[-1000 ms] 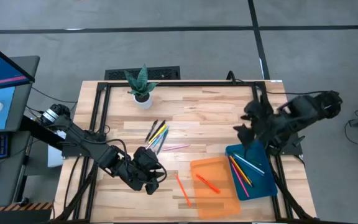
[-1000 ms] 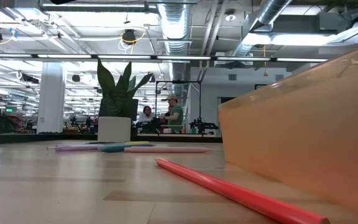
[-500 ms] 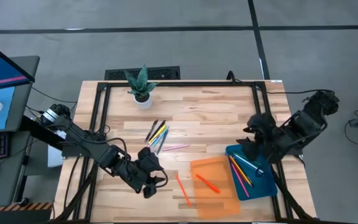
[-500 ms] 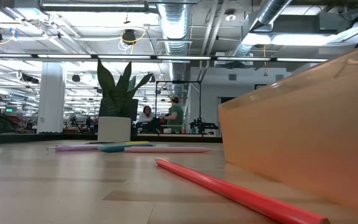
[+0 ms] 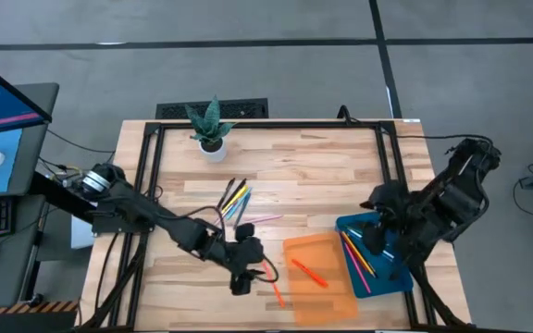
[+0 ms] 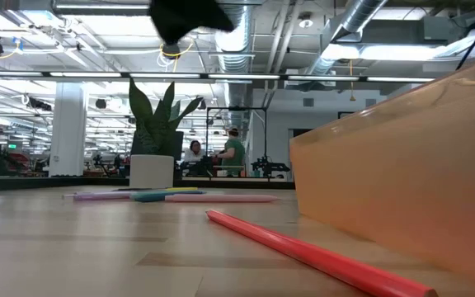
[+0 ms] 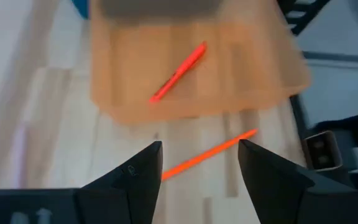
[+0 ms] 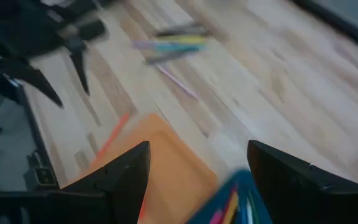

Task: Sort pens & pencils
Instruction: Put the orange pencil into the blue bin

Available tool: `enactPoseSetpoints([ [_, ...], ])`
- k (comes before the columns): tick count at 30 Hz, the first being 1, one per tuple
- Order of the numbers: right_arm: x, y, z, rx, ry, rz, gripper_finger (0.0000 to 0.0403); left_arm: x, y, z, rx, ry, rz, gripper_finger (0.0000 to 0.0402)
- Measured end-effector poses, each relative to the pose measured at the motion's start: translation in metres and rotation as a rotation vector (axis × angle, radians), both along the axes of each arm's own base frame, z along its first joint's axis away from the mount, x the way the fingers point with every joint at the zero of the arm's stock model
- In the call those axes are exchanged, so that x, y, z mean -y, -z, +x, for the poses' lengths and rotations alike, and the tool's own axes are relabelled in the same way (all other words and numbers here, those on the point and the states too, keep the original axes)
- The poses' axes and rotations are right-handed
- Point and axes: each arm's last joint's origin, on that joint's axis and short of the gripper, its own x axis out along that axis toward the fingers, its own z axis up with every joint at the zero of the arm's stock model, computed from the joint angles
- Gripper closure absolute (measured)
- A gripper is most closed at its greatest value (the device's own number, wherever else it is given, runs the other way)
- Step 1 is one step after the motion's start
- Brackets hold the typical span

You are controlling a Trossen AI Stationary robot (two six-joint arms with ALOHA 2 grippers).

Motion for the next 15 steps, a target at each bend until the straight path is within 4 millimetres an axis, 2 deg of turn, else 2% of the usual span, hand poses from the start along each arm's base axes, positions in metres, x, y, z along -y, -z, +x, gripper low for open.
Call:
enactPoseSetpoints([
  [3, -0.001, -0.008, 0.01, 0.08, -0.055, -0.055, 0.0113, -0.005, -0.006, 0.008, -0.014, 0.04, -0.092, 0.0201],
  [8, 0.024, -0.053, 0.013, 0.233, -0.158, -0.119, 0.0113, -0.01, -0.035, 0.014, -0.011, 0.076, -0.083, 0.0201],
  [12, 0.047, -0.08, -0.01, 0.301, -0.201, -0.125, 0.0113, -0.015, -0.044, 0.014, -0.019, 0.04, -0.021, 0.0201],
  [15, 0.063, -0.086, -0.032, 0.322, -0.192, -0.1, 0.0113, -0.017, -0.041, 0.016, -0.024, 0.03, 0.019, 0.0201],
])
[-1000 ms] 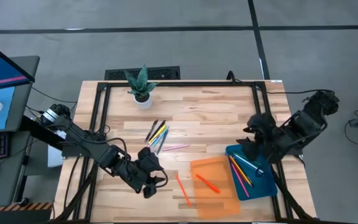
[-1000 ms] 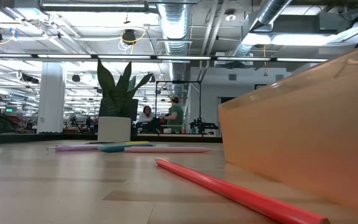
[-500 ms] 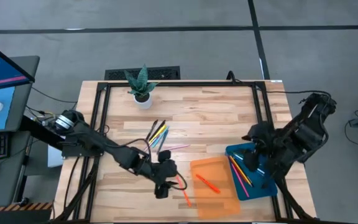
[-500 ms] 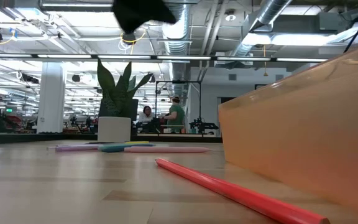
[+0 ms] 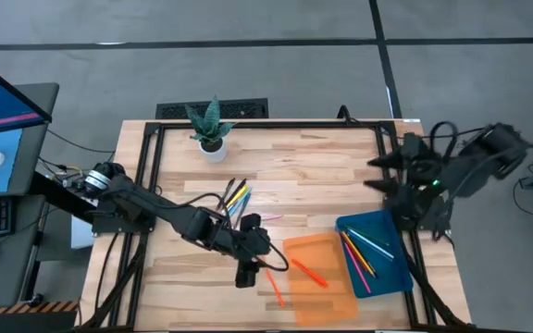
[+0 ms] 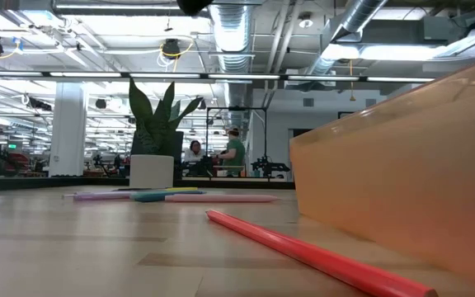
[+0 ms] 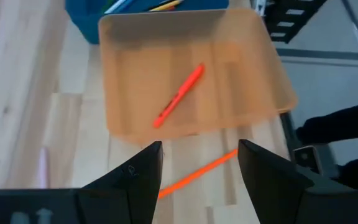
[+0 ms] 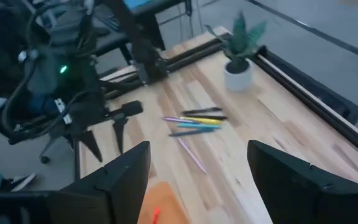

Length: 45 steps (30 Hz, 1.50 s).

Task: Sort pens & pencils
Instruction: Put the orange pencil into the blue bin

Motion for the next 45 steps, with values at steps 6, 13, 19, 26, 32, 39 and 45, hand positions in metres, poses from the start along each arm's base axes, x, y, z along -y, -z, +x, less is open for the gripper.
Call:
enactPoseSetpoints([
  [6, 0.004, 0.006, -0.014, -0.064, 0.001, 0.003, 0.0113, 0.002, 0.043, 0.021, -0.117, 0.038, 0.008, 0.0201],
  [13, -0.011, 0.01, -0.01, -0.104, -0.073, -0.03, 0.0113, 0.011, 0.089, 0.036, -0.213, 0.119, 0.039, 0.0201],
  [19, -0.016, 0.012, -0.012, -0.108, -0.086, -0.012, 0.0113, 0.014, 0.113, 0.041, -0.257, 0.205, 0.086, 0.0213],
  [26, -0.019, 0.012, -0.014, -0.103, -0.093, 0.016, 0.0113, 0.018, 0.142, 0.045, -0.307, 0.33, 0.115, 0.0221],
  [32, -0.022, 0.012, -0.016, -0.101, -0.108, 0.035, 0.0113, 0.016, 0.145, 0.049, -0.26, 0.331, 0.211, 0.0222],
  [39, -0.024, 0.012, -0.016, -0.103, -0.116, 0.029, 0.0113, 0.015, 0.152, 0.054, -0.228, 0.427, 0.278, 0.0258],
  [45, -0.024, 0.012, -0.016, -0.098, -0.112, 0.04, 0.0113, 0.014, 0.16, 0.052, -0.294, 0.425, 0.248, 0.0344],
])
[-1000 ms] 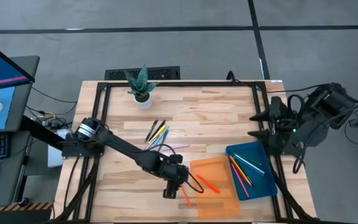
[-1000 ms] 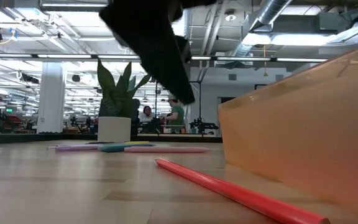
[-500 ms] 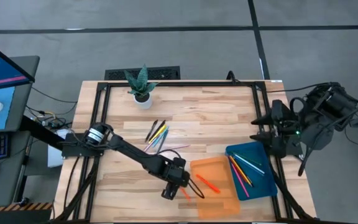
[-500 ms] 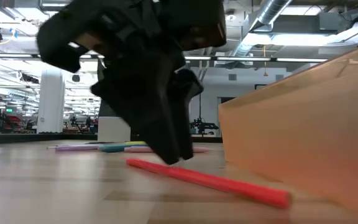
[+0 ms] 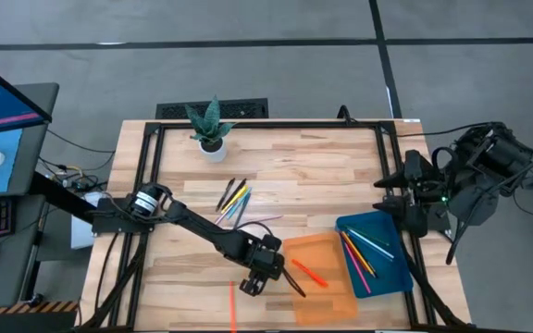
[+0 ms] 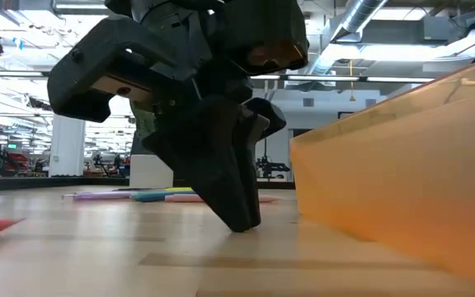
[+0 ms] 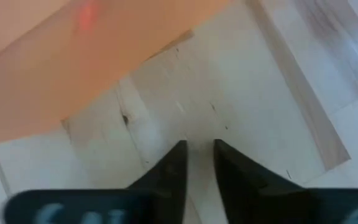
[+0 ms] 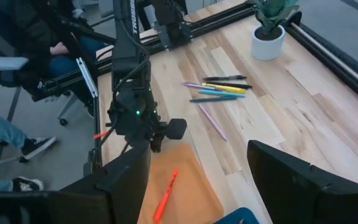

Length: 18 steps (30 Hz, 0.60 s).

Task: Sort pens & pencils
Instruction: Put the orange pencil into the blue bin

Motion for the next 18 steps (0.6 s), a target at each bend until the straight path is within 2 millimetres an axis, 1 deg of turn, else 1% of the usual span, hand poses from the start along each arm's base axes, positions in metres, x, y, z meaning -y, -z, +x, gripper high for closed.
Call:
enactPoseSetpoints([
  [2, 0.0, 0.0, 0.0, 0.001, 0.012, 0.018, 0.0113, 0.0, 0.001, -0.001, -0.006, -0.002, 0.006, 0.0381],
  [3, 0.0, 0.0, 0.0, 0.002, 0.015, 0.022, 0.0113, 0.0, 0.001, -0.001, -0.009, -0.003, 0.009, 0.039],
  [9, 0.0, 0.0, 0.0, 0.002, 0.017, 0.024, 0.0113, -0.001, 0.002, -0.002, -0.034, -0.064, -0.011, 0.04],
  [11, 0.0, 0.0, 0.0, 0.002, 0.017, 0.024, 0.0113, -0.001, -0.003, -0.003, -0.051, -0.131, -0.028, 0.04],
  [12, 0.0, 0.0, 0.0, 0.002, 0.017, 0.023, 0.0113, -0.002, -0.007, -0.004, -0.08, -0.212, -0.037, 0.0401],
  [14, 0.0, 0.0, 0.001, 0.003, 0.022, 0.023, 0.0113, -0.007, -0.023, -0.009, -0.152, -0.428, -0.074, 0.0401],
  [16, 0.001, 0.0, 0.001, 0.003, 0.027, 0.022, 0.0113, -0.004, -0.056, -0.008, -0.136, -0.62, -0.187, 0.0401],
  [18, 0.001, 0.0, 0.001, 0.003, 0.024, 0.015, 0.0113, 0.001, -0.092, -0.019, -0.161, -0.795, -0.26, 0.0401],
])
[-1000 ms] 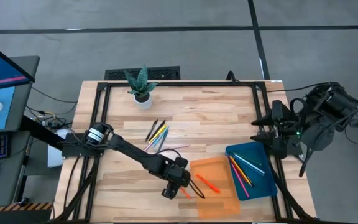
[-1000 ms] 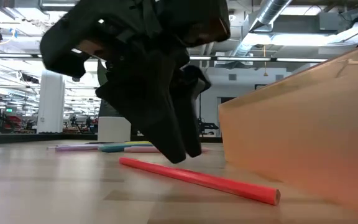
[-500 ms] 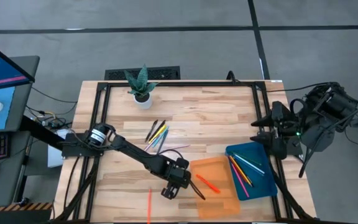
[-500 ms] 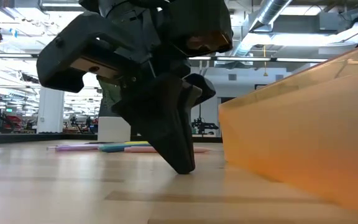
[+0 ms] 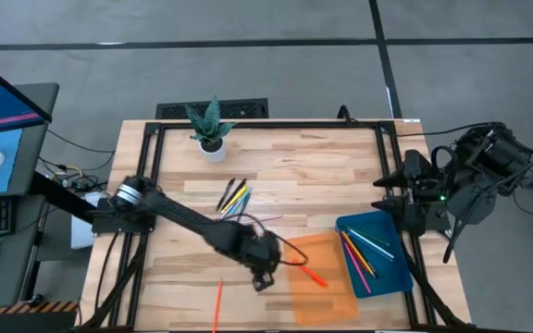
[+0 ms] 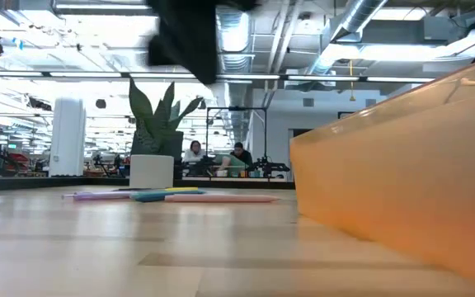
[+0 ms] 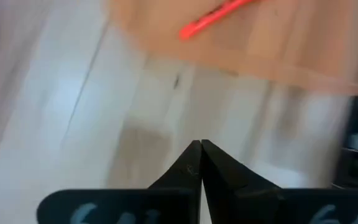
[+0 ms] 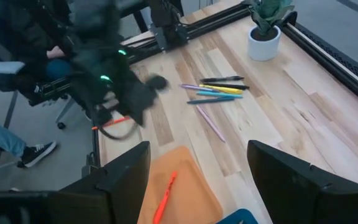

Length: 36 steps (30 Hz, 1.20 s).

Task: Sort pens & pencils
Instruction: Put the orange pencil into the blue bin

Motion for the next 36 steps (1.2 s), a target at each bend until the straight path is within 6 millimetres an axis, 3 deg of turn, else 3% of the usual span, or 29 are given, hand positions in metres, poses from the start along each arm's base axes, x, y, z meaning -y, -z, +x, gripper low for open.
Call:
enactPoseSetpoints([
  [4, 0.0, 0.0, 0.0, -0.005, -0.003, -0.006, 0.0113, 0.028, -0.021, -0.03, -0.221, -0.288, -0.089, 0.0402],
  [7, 0.0, 0.001, -0.001, -0.011, -0.007, -0.011, 0.0113, 0.052, -0.032, -0.052, -0.269, -0.502, -0.119, 0.0401],
  [14, 0.0, 0.001, -0.001, -0.015, -0.013, -0.017, 0.0113, 0.096, -0.005, -0.087, -0.398, -0.713, -0.109, 0.0393],
  [21, 0.0, 0.001, -0.001, -0.017, -0.023, -0.031, 0.0113, 0.116, 0.038, -0.079, -0.412, -0.801, -0.196, 0.0303],
  [28, 0.001, 0.001, -0.001, -0.017, -0.025, -0.028, 0.0113, 0.107, 0.063, -0.066, -0.386, -0.87, -0.141, 0.0196],
  [36, -0.001, 0.001, -0.002, -0.042, -0.057, 0.001, 0.0113, 0.109, 0.077, -0.066, -0.463, -0.867, -0.125, 0.0163],
])
